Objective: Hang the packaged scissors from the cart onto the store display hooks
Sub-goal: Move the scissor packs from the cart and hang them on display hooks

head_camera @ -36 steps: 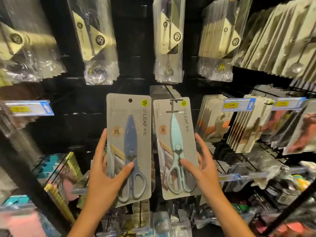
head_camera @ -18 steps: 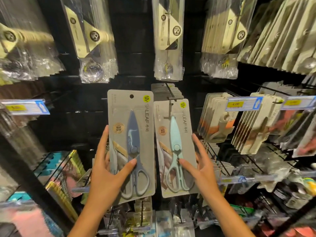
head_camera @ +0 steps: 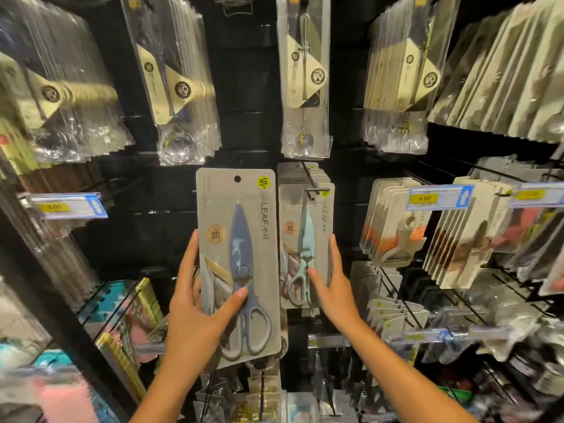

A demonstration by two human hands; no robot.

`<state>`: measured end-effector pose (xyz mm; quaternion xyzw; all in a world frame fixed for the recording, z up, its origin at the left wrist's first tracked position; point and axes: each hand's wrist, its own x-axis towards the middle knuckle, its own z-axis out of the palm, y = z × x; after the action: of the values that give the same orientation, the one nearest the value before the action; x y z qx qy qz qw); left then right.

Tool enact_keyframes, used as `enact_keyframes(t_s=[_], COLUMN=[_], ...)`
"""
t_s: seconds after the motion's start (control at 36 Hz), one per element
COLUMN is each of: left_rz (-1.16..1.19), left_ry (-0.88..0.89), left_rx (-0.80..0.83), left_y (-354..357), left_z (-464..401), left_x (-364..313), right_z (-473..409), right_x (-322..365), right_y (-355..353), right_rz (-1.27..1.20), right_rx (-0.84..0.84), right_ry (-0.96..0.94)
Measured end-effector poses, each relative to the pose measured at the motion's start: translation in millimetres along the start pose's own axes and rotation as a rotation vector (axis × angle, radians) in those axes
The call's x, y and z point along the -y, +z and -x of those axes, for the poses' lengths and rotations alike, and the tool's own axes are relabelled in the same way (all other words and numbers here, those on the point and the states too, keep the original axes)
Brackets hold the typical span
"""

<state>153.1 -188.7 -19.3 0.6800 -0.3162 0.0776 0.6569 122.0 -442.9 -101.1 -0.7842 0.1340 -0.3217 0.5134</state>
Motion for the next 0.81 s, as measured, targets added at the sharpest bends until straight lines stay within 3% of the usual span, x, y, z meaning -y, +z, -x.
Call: enact_keyframes(t_s=[0.33,0.5,0.67,0.81], left_rz=[-0.005,0.002,0.0,0.034], left_ry=[0.009,-0.005,-0.004,0.002], left_rx=[0.018,0.018,0.008,0.03], left_y=[-8,-12,-8,-1], left_z=[8,11,10,12], left_x=[-1,3,5,7], right_z=[-7,18,37,44], right_x=[-14,-1,62,101], right_y=[17,18,16,13], right_rz=[0.144,0.089,-0.226,-0.276], right_rx=[-0.082,-0.109,0.062,0.208], right_ry=[0.025,-0.004,-0.086,-0.15])
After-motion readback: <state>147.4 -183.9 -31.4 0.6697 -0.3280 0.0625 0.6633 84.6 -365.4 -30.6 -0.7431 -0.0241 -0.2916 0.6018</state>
